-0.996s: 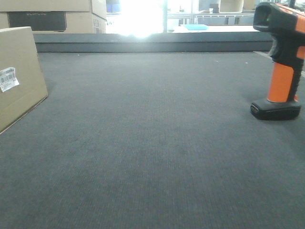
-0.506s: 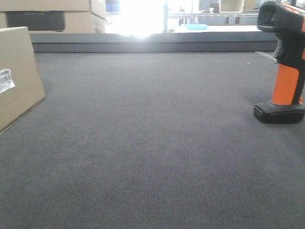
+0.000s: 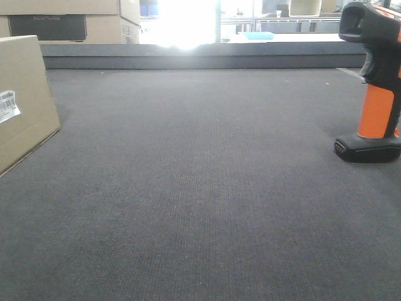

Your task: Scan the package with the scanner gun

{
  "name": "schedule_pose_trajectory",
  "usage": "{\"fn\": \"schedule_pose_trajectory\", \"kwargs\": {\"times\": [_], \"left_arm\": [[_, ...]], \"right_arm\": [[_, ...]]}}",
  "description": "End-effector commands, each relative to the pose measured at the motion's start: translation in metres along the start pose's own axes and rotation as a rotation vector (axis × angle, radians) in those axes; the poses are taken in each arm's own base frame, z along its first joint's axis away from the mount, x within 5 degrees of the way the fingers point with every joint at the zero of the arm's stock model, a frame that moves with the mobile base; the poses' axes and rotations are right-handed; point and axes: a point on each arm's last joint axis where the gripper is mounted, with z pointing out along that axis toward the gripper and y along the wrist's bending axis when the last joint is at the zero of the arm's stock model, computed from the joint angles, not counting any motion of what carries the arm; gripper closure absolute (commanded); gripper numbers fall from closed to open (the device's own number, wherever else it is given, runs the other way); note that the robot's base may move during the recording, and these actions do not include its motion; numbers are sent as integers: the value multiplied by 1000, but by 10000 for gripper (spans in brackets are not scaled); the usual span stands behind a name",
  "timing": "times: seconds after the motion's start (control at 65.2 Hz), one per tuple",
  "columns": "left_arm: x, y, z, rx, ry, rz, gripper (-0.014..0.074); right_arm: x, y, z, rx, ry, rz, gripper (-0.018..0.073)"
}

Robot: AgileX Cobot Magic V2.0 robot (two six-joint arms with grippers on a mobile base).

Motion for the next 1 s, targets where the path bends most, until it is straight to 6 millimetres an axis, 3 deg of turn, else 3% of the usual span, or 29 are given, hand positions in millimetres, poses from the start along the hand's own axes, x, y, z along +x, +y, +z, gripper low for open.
{"fn": "schedule_pose_trajectory", "kwargs": {"times": [0.0,0.276,0.536,0.72,0.797,0.858,0.981], "left_arm": [[-3,-1,0,9,-28,-11,707],[-11,-1,-1,18,-118,-11,707],[-29,-3,-5,36,-297,-11,707],[-88,-5,-23,18,-364,67,706],[-119,-4,-32,-8,-331,84,665],[-136,-3,-33,-25,-274,85,590],[-173,-2,-33,-53,-171,78,359]], "right_arm": [[-2,0,0,1,-25,-1,720],[-5,0,0,2,-56,-1,720],[-29,-1,-4,12,-266,-1,720],[-94,1,-28,1,-364,-3,720],[-118,2,-34,-6,-325,-4,720],[-134,3,-35,-11,-270,-5,720],[-160,4,-29,-17,-174,-7,720]]}}
